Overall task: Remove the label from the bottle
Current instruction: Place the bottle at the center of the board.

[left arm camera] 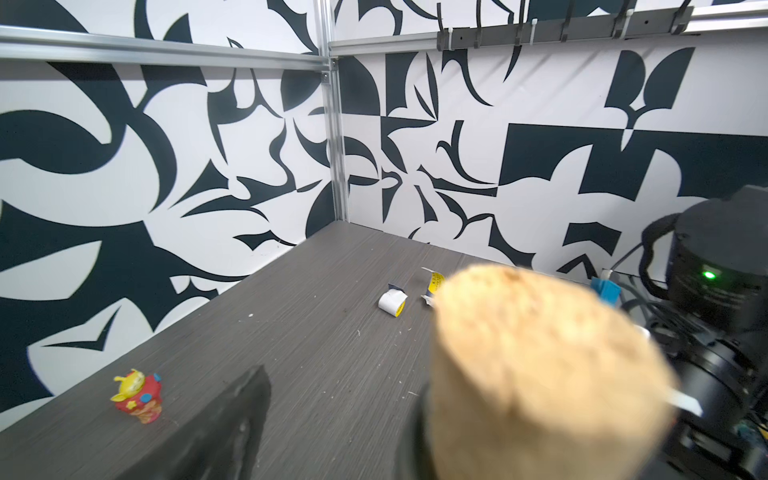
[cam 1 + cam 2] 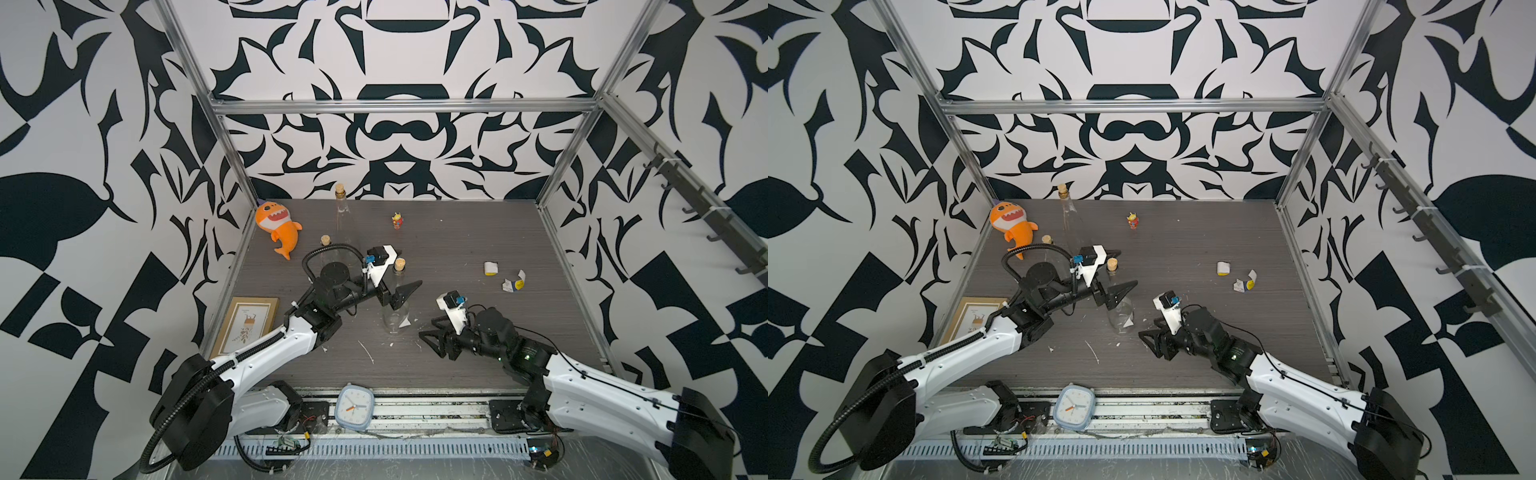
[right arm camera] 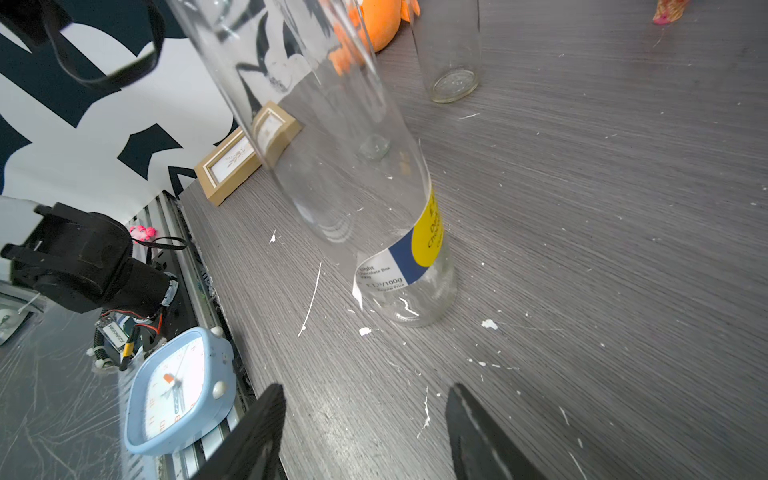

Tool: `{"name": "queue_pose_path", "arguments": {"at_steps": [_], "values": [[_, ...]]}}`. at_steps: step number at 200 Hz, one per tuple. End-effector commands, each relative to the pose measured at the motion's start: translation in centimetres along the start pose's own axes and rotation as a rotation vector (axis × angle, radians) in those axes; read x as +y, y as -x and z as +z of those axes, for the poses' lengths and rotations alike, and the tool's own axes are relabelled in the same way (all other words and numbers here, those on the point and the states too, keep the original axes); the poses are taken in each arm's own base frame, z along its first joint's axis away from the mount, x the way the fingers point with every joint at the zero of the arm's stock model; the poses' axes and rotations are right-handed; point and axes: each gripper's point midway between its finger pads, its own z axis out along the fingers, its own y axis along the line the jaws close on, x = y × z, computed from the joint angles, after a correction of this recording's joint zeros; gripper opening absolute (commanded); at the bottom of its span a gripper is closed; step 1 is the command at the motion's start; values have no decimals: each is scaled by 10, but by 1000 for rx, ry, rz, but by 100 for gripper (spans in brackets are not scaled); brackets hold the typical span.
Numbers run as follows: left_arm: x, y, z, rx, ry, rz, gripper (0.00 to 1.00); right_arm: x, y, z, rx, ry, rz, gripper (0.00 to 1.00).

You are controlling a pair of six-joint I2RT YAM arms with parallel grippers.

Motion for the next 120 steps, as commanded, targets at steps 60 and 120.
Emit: {"name": "queue_pose_path", "arguments": {"at_steps": [60, 120], "values": [[27, 24, -13, 37, 239, -36, 100, 4, 25, 4, -78, 5, -13, 64], [14, 25, -14, 56, 210, -47, 86, 1, 29, 25, -85, 15, 97, 61]]}}
